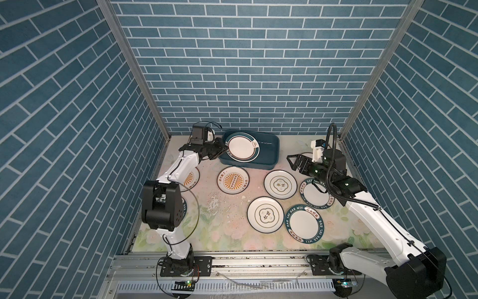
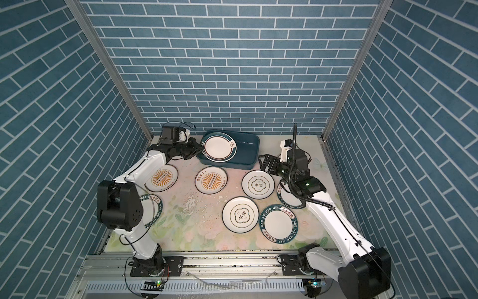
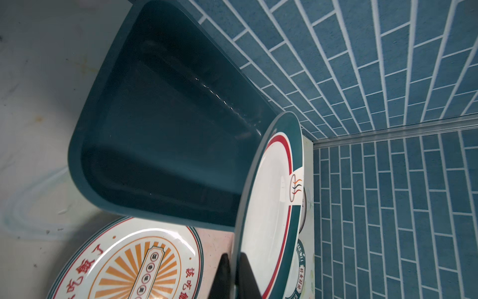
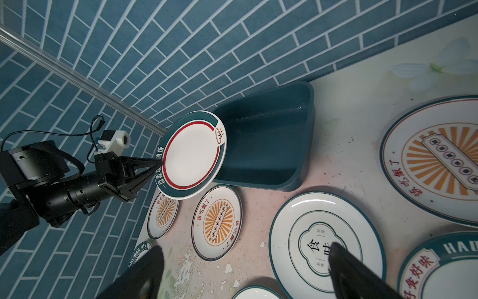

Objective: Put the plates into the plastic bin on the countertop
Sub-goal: 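Carry the red-rimmed plate with the left gripper and lower it into the teal bin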

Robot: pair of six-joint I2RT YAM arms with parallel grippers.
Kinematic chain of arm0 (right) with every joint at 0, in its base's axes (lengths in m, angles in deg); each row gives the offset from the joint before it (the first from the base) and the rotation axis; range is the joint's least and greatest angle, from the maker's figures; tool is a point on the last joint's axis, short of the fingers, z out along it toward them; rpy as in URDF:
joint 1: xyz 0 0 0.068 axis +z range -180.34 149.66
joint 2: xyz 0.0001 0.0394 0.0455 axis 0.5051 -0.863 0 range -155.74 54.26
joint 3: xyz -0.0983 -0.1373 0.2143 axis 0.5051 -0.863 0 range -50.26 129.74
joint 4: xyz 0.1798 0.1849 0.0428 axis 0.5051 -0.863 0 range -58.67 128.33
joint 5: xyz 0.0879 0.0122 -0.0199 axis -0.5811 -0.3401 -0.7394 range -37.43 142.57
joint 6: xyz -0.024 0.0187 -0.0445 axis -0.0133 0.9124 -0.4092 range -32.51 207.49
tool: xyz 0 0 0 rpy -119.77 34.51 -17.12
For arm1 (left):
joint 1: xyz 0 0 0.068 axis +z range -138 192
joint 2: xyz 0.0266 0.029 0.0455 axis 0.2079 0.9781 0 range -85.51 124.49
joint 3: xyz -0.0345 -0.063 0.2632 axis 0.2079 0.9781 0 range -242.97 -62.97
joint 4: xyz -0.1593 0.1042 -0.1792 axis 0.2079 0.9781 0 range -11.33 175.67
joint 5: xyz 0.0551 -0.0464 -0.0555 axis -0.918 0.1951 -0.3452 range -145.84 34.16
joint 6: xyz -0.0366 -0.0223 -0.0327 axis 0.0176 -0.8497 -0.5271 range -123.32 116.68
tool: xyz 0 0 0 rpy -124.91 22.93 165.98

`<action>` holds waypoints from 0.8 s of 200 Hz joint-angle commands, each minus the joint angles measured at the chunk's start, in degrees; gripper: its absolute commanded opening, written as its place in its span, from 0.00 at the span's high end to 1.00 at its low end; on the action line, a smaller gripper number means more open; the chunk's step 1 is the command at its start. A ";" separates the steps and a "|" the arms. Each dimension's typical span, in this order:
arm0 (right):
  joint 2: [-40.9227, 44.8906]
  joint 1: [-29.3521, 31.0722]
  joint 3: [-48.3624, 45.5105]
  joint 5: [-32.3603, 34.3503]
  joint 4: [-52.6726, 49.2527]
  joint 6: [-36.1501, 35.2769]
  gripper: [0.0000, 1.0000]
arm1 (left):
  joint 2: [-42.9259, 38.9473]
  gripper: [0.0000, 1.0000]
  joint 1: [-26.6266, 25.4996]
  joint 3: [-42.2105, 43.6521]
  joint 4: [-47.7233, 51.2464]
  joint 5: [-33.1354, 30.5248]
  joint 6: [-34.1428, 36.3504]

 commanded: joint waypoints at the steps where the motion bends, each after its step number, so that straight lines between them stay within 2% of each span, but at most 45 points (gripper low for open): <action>1: 2.49 -0.84 0.98 0.08 -2.76 -2.57 0.01 | 5.02 1.00 -0.61 -5.26 0.94 0.41 2.82; 48: 4.35 -1.65 -0.25 1.42 -4.44 -2.24 0.02 | 15.76 1.00 -1.66 -16.16 1.77 2.09 6.26; 83: 5.23 -1.80 -1.74 1.98 -4.82 -1.03 0.02 | 22.38 1.00 -1.84 -24.82 7.97 0.61 10.02; 125: 4.95 -1.96 -2.01 2.02 -4.83 -0.09 0.02 | 29.83 1.00 -2.02 -31.75 9.74 1.39 9.02; 160: 4.43 -2.13 -1.66 2.05 -5.08 0.01 0.01 | 32.62 1.00 -2.12 -32.93 8.42 1.48 7.97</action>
